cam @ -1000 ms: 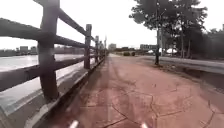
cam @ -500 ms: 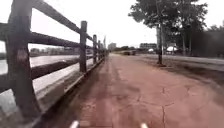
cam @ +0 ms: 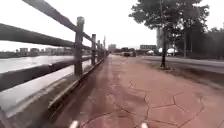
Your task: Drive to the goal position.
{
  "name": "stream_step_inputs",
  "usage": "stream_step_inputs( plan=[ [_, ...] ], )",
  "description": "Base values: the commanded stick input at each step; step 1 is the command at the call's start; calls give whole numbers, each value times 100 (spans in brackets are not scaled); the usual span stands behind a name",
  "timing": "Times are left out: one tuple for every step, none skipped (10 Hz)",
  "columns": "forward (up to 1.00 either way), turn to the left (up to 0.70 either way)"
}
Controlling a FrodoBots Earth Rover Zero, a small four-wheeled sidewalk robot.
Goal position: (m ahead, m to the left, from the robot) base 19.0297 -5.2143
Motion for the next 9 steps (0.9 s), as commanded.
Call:
stream_step_inputs(
  plan=[
    [70, 0],
    [70, 0],
    [70, 0],
    [70, 0],
    [70, 0],
    [70, 0],
    [70, 0],
    [70, 0],
    [70, 0]
  ],
)
